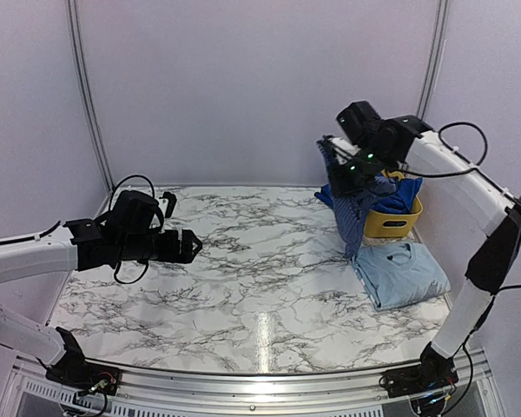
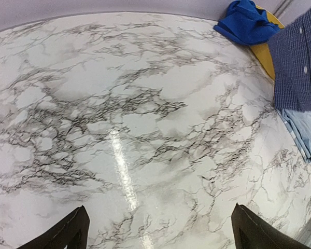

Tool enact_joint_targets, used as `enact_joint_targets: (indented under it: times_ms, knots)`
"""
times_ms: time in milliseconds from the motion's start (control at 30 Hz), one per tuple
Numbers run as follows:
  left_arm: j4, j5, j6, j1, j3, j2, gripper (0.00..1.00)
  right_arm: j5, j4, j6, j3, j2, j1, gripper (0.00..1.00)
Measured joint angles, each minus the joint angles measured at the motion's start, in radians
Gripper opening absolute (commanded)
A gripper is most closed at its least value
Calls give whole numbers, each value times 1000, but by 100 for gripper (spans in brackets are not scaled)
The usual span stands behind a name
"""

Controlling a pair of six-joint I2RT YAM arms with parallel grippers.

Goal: Fold and stack the mixed laundry pile
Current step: Turn over the square-folded shirt at the center of the board.

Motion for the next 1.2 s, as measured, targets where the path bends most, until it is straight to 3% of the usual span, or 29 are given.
enact_joint_targets:
  times_ms: [100, 300, 433, 533, 567, 633, 733, 800, 1000, 1200]
  knots:
    - [-29, -11, -29, 40, -40, -44, 99, 29, -7, -11, 16, 107, 128, 0]
    - [-65, 2, -112, 123, -139, -135, 99, -21, -8, -30, 90, 477, 381, 0]
    - [-79, 35, -173, 179, -210, -205, 99, -92, -74, -49, 339, 743, 513, 0]
    - [-85, 61, -203, 206, -245, -234, 99, -136, -111, -62, 521, 854, 576, 0]
    - [-85, 69, -214, 216, -256, -243, 99, -148, -118, -68, 546, 863, 595, 8]
    - [-85, 89, -232, 234, -280, -256, 99, -169, -125, -71, 543, 853, 623, 41]
    - [-81, 129, -259, 261, -314, -269, 99, -205, -93, -82, 443, 787, 640, 78]
    - [-78, 159, -271, 270, -333, -276, 99, -228, -72, -82, 398, 742, 634, 89]
    - [-64, 257, -267, 253, -360, -325, 98, -394, 112, -73, 329, 502, 551, 91]
    - [-53, 312, -264, 172, -373, -348, 63, -574, 374, -44, 14, 150, 335, 79]
